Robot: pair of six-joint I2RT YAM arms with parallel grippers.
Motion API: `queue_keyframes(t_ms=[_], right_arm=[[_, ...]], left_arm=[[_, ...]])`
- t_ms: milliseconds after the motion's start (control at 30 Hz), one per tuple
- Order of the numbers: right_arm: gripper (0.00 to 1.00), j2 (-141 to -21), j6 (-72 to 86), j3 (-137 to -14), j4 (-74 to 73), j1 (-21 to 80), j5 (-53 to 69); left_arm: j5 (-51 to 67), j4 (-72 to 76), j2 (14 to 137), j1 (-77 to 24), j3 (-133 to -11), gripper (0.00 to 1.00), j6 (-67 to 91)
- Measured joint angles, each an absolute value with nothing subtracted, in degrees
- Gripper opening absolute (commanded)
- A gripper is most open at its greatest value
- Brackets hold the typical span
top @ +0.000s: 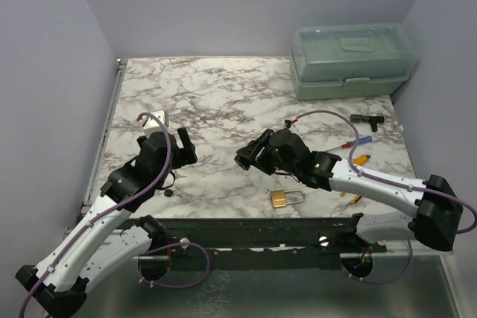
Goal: Unlock with the key
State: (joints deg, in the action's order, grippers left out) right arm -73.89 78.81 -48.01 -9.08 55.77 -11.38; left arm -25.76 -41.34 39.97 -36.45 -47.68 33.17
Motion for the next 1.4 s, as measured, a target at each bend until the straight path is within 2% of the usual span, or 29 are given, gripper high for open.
queue_keyframes(t_ms=[167, 367, 567, 733, 900, 1133, 1400], right_arm=[[0.00, -68.9, 74.8, -48.4, -9.0, 55.8, -12.7], [0.00, -62.8, 72.3, -48.7, -13.6, 55.8, -16.3], [0.00, -61.7, 71.9, -49.6, -22.2, 55.8, -19.9], [0.00, -60.5, 71.7, -49.6, -27.6, 55.8, -20.6], [0.00, -57.2, 71.7, -49.6, -32.0, 55.8, -21.9], [0.00, -50.2, 71.8, -49.6, -39.6, 55.8, -26.3], [0.00, -44.5, 73.1, -49.6, -47.1, 55.8, -30.5]], left_arm=[[-26.7, -43.5, 41.4, -36.4, -48.1, 0.88, 39.9], [-26.5, -52.0, 51.3, -36.3, -51.7, 0.91, 53.1], [-25.5, -59.8, 54.1, -31.1, -50.7, 0.92, 65.5], [-21.4, -60.3, 52.2, -18.7, -45.8, 0.87, 70.1], [-18.3, -61.8, 53.7, -12.9, -41.7, 0.79, 74.7], [-14.2, -60.3, 55.0, -11.6, -34.5, 0.81, 80.9], [-13.4, -59.2, 55.5, -11.3, -32.7, 0.73, 86.4]])
